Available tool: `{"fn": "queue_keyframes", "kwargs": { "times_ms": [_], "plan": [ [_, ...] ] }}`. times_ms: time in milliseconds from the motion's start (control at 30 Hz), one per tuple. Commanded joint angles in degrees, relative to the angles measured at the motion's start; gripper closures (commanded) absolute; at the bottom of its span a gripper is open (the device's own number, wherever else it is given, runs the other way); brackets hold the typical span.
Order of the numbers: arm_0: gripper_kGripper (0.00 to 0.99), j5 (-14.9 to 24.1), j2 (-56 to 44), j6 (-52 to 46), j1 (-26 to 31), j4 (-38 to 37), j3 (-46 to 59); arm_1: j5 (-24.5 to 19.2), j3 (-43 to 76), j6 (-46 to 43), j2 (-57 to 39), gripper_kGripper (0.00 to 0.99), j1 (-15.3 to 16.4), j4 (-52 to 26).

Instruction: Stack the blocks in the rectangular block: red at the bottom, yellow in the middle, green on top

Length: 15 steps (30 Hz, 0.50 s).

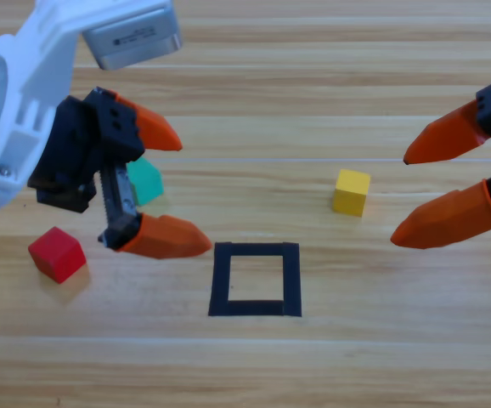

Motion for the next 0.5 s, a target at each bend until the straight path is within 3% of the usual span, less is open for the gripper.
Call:
{"fn": "queue_keyframes", "kwargs": {
  "times_ms": [33, 233, 433, 500],
  "plan": [
    [0.000, 0.60, 1.30, -0.10, -1.09, 0.98, -0.31, -0.31, 0.07, 0.09, 2.34, 0.017, 1.22, -1.11],
    [0.000, 0.34, 2.00, -0.01, -1.09, 1.07, -0.75, -2.16, -0.20, 0.79, 3.66, 0.017, 1.22, -1.11],
    [0.000, 0.51, 2.61, -0.27, -1.09, 1.86, -0.92, -9.45, -2.13, 5.54, 8.93, 0.017, 1.22, -2.34],
    [0.000, 0.51, 2.79, -0.45, -1.09, 1.86, -1.01, -9.98, -3.01, 7.30, 11.13, 0.017, 0.43, -2.78]
  ]
}}
